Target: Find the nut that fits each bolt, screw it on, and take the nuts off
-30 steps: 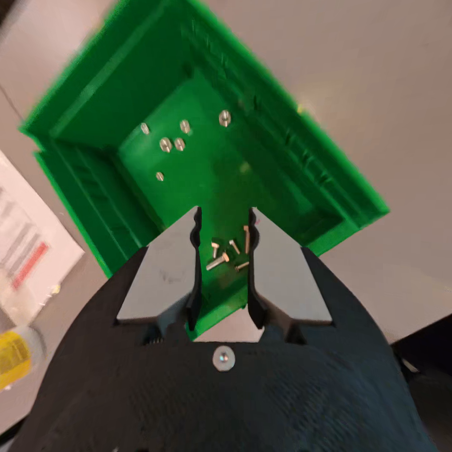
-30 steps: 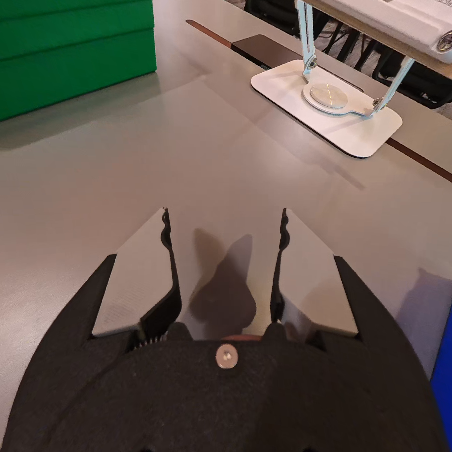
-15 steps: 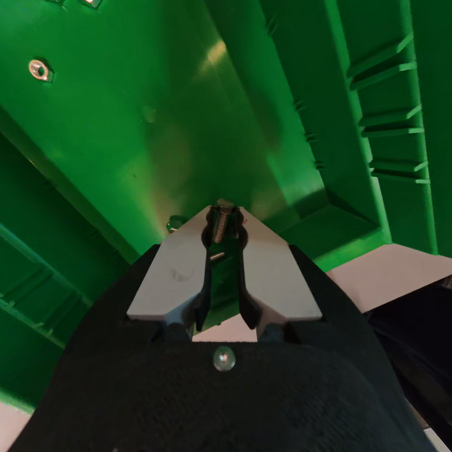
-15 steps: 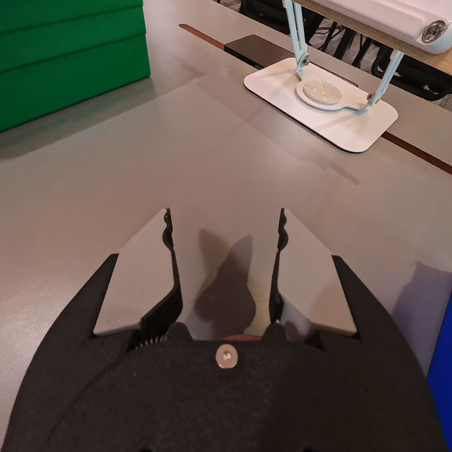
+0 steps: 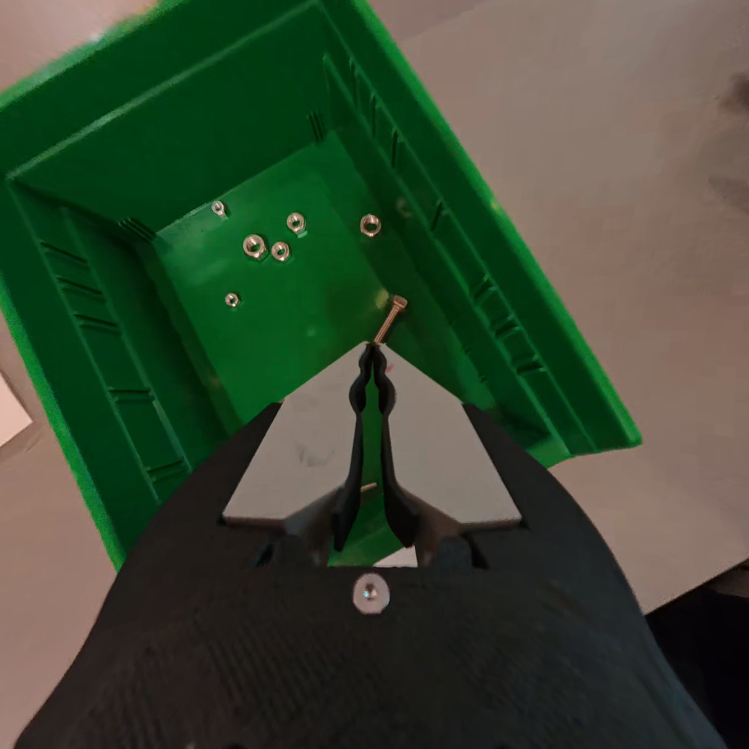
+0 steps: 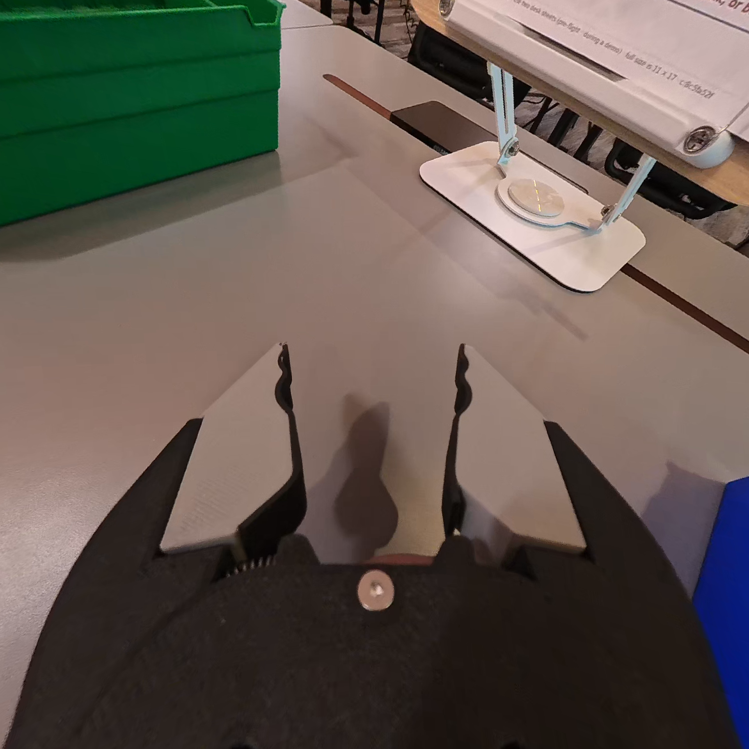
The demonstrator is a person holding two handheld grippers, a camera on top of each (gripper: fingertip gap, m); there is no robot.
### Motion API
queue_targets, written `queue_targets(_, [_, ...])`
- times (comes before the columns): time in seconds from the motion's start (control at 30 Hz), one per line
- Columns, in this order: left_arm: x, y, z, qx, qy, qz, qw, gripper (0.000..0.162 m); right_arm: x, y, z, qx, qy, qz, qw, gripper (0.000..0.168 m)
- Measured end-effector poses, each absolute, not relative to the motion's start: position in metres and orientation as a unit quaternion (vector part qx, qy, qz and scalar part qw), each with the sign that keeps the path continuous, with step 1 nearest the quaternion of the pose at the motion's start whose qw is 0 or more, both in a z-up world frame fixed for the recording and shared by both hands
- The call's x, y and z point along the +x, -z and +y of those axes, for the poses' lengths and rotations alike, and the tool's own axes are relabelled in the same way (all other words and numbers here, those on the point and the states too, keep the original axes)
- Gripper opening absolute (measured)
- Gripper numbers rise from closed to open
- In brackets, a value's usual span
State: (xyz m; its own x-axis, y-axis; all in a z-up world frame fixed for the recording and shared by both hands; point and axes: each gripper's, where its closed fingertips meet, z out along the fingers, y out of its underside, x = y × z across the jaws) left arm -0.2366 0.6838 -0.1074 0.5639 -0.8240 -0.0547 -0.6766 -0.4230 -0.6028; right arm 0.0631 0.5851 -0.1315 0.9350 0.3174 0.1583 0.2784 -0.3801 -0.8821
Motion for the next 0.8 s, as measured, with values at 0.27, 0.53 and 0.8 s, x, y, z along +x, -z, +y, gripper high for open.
queue_targets(0.27, [-0.226,0.106,0.693,-0.832,0.192,0.398,0.334,0.013,0.061,0.138,0.585,-0.833,-0.014,-0.19,0.519,0.078])
queue_targets(0.53, [-0.223,0.12,0.699,-0.831,0.232,0.4,0.309,0.037,0.054,0.123,0.583,-0.806,0.01,-0.22,0.549,0.076])
queue_targets(0.8, [-0.222,0.17,0.696,-0.781,0.129,0.575,0.206,0.027,0.057,0.133,0.59,-0.814,-0.061,-0.186,0.547,0.077])
